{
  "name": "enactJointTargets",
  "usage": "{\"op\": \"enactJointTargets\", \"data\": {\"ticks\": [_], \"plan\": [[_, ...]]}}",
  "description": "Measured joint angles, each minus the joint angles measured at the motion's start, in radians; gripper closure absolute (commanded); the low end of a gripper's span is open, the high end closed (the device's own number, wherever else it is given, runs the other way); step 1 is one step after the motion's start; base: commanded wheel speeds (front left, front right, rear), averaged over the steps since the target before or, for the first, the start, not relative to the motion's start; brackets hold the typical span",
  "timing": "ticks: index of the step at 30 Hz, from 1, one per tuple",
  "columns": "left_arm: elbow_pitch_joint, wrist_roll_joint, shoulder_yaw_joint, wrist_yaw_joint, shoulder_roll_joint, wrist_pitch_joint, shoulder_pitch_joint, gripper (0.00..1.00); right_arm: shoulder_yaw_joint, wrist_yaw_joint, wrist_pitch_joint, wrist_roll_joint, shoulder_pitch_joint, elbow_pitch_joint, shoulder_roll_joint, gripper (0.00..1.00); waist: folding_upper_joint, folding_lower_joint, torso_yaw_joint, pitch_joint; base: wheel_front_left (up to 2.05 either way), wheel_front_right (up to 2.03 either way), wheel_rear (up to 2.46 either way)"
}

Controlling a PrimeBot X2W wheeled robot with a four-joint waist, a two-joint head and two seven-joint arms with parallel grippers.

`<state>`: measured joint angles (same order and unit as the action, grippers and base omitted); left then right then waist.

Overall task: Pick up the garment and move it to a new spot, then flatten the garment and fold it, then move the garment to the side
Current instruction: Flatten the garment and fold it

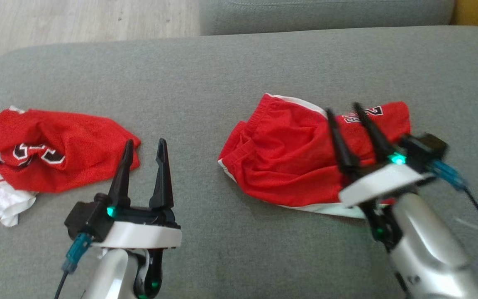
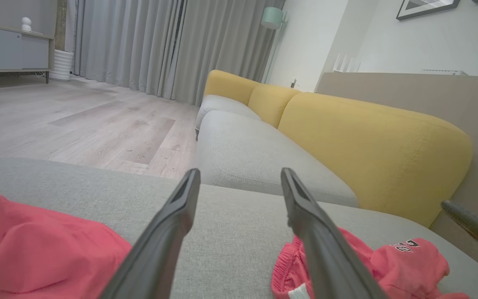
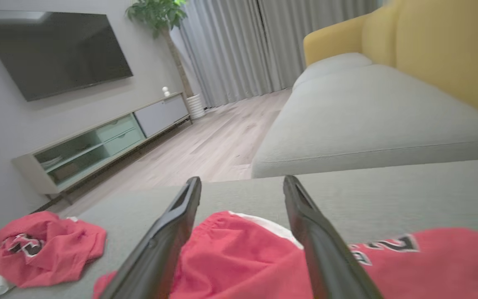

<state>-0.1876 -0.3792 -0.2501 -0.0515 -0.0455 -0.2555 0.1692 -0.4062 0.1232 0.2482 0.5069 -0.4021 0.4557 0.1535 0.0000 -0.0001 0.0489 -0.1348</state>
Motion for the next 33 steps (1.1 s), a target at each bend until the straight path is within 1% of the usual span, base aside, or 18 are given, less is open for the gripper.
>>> {"op": "enactJointTargets", "data": {"ticks": [3,4,6,10,16,18,21,27,30,33], "plan": [[0.003,-0.003,-0.001,0.0,0.0,0.0,-0.008,0.0,0.124,0.0,0.0,-0.063,0.09,-0.073,-0.005,0.0,0.0,0.0,-0.008,0.01,0.0,0.0,0.0],[0.007,-0.003,-0.001,0.0,0.0,0.0,-0.009,0.0,0.163,0.0,0.0,-0.096,0.121,-0.103,-0.013,0.0,0.0,-0.0001,-0.01,0.013,0.0,0.0,0.0],[0.014,-0.005,0.0,0.0,0.0,0.0,-0.011,0.0,0.221,0.0,0.002,-0.121,0.177,-0.153,-0.04,0.0,0.0,0.0,-0.013,0.016,0.0,0.0,0.0],[0.021,-0.01,0.003,0.0,0.0,0.0,-0.011,0.0,0.251,0.0,0.002,-0.166,0.253,-0.191,-0.082,0.0,0.0,0.0,-0.017,0.014,0.0,0.0,0.0],[0.022,-0.01,-0.005,-0.002,0.0,0.0,-0.01,0.0,0.256,0.0,0.002,-0.204,0.231,-0.205,-0.084,0.0,0.0,0.0,-0.006,-0.009,0.0,0.0,0.0],[0.022,-0.01,-0.007,-0.002,0.0,0.0,-0.009,0.0,0.246,0.0,-0.007,-0.21,0.198,-0.187,-0.08,0.0,0.0,0.0,0.002,-0.02,0.0,0.0,0.0],[0.019,-0.01,-0.013,-0.003,0.0,0.0,-0.003,0.0,0.237,0.0,-0.079,-0.22,0.125,-0.135,-0.058,0.0,0.0,0.0001,0.017,-0.038,0.0,0.0,0.0],[0.009,-0.02,-0.033,-0.003,0.0,0.0,0.015,0.0,0.182,0.0,-0.253,-0.255,-0.018,0.027,0.0,0.0,0.0,0.0002,0.056,-0.065,0.0,0.0,0.0],[0.006,-0.027,-0.041,-0.002,0.0,0.0,0.015,0.0,0.161,0.0,-0.332,-0.261,-0.077,0.119,0.012,0.0,0.0,0.0002,0.072,-0.074,0.0,0.0,0.0],[0.006,-0.027,-0.043,-0.001,0.0,0.0,0.017,0.0,0.138,0.0,-0.394,-0.238,-0.132,0.199,0.012,0.0,0.0,0.0001,0.085,-0.084,0.0,0.0,0.0]]}}
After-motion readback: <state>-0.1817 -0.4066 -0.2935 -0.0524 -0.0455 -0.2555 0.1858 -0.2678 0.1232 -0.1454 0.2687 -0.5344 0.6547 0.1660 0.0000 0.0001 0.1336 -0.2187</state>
